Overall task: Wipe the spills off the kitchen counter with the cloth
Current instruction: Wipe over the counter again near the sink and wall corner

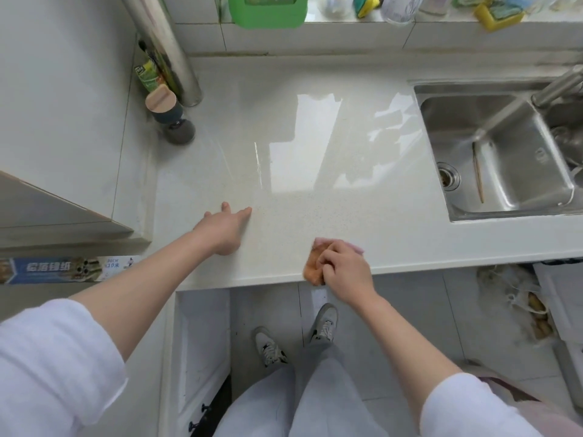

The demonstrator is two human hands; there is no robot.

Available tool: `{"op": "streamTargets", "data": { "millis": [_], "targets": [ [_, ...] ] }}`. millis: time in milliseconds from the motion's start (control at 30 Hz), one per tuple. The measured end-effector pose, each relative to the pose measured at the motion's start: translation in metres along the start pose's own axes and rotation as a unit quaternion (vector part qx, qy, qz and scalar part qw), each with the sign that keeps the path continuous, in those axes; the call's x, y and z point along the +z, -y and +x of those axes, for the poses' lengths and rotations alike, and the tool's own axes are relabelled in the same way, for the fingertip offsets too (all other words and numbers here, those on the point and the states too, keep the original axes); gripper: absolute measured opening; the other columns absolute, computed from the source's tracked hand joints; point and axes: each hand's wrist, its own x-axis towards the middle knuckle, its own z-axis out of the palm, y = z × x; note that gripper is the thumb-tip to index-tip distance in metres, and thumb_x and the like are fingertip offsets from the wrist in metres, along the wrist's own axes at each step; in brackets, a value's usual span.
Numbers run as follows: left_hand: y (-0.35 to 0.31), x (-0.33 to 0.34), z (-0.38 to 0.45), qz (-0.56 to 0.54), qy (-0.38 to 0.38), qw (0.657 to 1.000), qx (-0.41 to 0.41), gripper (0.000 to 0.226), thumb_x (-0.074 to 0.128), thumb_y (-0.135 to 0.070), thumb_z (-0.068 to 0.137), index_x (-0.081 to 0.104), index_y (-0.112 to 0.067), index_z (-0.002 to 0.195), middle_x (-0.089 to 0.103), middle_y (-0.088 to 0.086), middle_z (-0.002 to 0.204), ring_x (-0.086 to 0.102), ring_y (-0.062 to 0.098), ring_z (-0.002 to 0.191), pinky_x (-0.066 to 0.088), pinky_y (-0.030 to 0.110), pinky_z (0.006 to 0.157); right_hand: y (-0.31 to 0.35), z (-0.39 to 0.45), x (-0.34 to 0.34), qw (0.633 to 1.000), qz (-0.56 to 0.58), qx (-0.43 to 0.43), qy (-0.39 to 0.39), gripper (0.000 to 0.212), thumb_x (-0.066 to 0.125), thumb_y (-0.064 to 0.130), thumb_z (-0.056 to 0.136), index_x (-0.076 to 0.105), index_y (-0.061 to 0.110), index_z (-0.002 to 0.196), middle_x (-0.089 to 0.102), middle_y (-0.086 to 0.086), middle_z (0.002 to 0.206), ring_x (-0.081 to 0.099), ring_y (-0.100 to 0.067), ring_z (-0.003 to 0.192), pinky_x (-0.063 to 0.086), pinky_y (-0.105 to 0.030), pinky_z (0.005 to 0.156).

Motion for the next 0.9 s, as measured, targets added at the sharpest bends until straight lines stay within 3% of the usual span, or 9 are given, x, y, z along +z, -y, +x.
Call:
{"op": "streamTargets", "data": {
  "millis": [100, 200, 300, 433, 500, 667, 733, 800, 900],
  "targets": [
    [0.008, 0.002, -0.002, -0.002, 0.007, 1.0, 0.024, 0.07, 0.029, -0.009, 0.097, 0.004, -0.036, 0.156, -0.003, 0.014, 0.164, 0.017, 0.049, 0.144, 0.024, 0.051, 0.117, 0.063, 0.001, 0.048, 0.989, -0.004, -0.125, 0.076, 0.023, 0.054, 0.022, 0.083, 0.072, 0.028, 0.097, 0.058, 0.007, 0.114, 0.056, -0.021, 0.107, 0.047, -0.036, 0.084],
    [0.033, 0.002, -0.002, 0.007, -0.005, 0.999, 0.041, 0.065, 0.031, -0.018, 0.099, 0.009, -0.04, 0.155, 0.003, 0.004, 0.165, 0.003, 0.05, 0.146, 0.017, 0.052, 0.119, 0.062, 0.014, 0.041, 0.977, -0.02, -0.177, 0.114, 0.025, 0.055, 0.022, 0.085, 0.072, 0.031, 0.101, 0.056, 0.012, 0.118, 0.055, -0.016, 0.109, 0.046, -0.033, 0.079],
    [0.064, 0.003, -0.002, -0.008, -0.032, 0.999, 0.008, 0.067, 0.039, -0.026, 0.1, 0.004, -0.043, 0.154, -0.007, 0.011, 0.163, -0.001, 0.047, 0.147, 0.022, 0.053, 0.116, 0.012, 0.031, 0.002, 0.998, -0.002, -0.052, 0.017, 0.022, 0.057, 0.022, 0.082, 0.071, 0.035, 0.092, 0.055, 0.019, 0.117, 0.056, -0.013, 0.103, 0.044, -0.029, 0.076],
    [0.077, 0.009, -0.002, -0.036, 0.017, 0.999, -0.006, 0.075, 0.029, -0.01, 0.098, -0.009, -0.042, 0.154, -0.02, 0.019, 0.16, -0.012, 0.045, 0.147, 0.018, 0.056, 0.118, 0.004, 0.046, -0.003, 0.989, 0.023, 0.108, -0.103, 0.032, 0.053, 0.024, 0.089, 0.061, 0.035, 0.118, 0.044, 0.005, 0.127, 0.056, -0.023, 0.113, 0.047, -0.035, 0.084],
    [0.076, 0.004, -0.002, -0.061, 0.031, 0.998, -0.001, 0.078, 0.026, -0.005, 0.095, -0.008, -0.043, 0.154, -0.022, 0.018, 0.16, -0.015, 0.044, 0.147, 0.015, 0.056, 0.119, 0.039, 0.042, 0.028, 0.995, 0.017, 0.031, -0.093, 0.038, 0.055, 0.024, 0.089, 0.06, 0.034, 0.124, 0.044, 0.004, 0.131, 0.05, -0.021, 0.123, 0.048, -0.036, 0.089],
    [0.087, -0.002, -0.005, -0.13, 0.034, 0.991, 0.008, 0.084, 0.025, 0.004, 0.09, -0.002, -0.04, 0.155, -0.021, 0.008, 0.162, -0.017, 0.034, 0.149, 0.012, 0.053, 0.12, 0.1, 0.026, 0.069, 0.958, -0.002, -0.256, 0.132, 0.035, 0.062, 0.018, 0.083, 0.071, 0.034, 0.113, 0.054, 0.012, 0.127, 0.054, -0.008, 0.112, 0.044, -0.025, 0.083],
    [0.092, -0.002, -0.007, -0.149, 0.033, 0.988, 0.012, 0.085, 0.025, 0.007, 0.088, -0.003, -0.035, 0.156, -0.02, 0.006, 0.162, -0.017, 0.031, 0.149, 0.009, 0.051, 0.121, 0.079, 0.051, 0.045, 0.97, -0.004, -0.211, 0.12, 0.037, 0.06, 0.015, 0.084, 0.071, 0.033, 0.114, 0.052, 0.013, 0.129, 0.055, -0.006, 0.108, 0.045, -0.025, 0.083],
    [0.095, -0.001, -0.008, -0.16, 0.038, 0.986, 0.014, 0.085, 0.024, 0.007, 0.086, -0.004, -0.031, 0.157, -0.021, 0.004, 0.162, -0.018, 0.03, 0.149, 0.007, 0.051, 0.121, 0.051, 0.078, 0.016, 0.998, 0.0, -0.068, 0.01, 0.038, 0.057, 0.017, 0.088, 0.065, 0.032, 0.122, 0.048, 0.008, 0.129, 0.058, -0.014, 0.108, 0.045, -0.029, 0.081],
    [0.089, 0.0, -0.006, -0.151, 0.049, 0.987, 0.008, 0.087, 0.022, 0.007, 0.084, -0.008, -0.031, 0.156, -0.026, 0.004, 0.161, -0.023, 0.031, 0.148, 0.008, 0.055, 0.12, 0.045, 0.092, 0.008, 0.977, 0.062, 0.148, -0.138, 0.035, 0.049, 0.02, 0.093, 0.058, 0.032, 0.125, 0.038, 0.006, 0.138, 0.054, -0.02, 0.119, 0.041, -0.031, 0.082]
  ]
}}
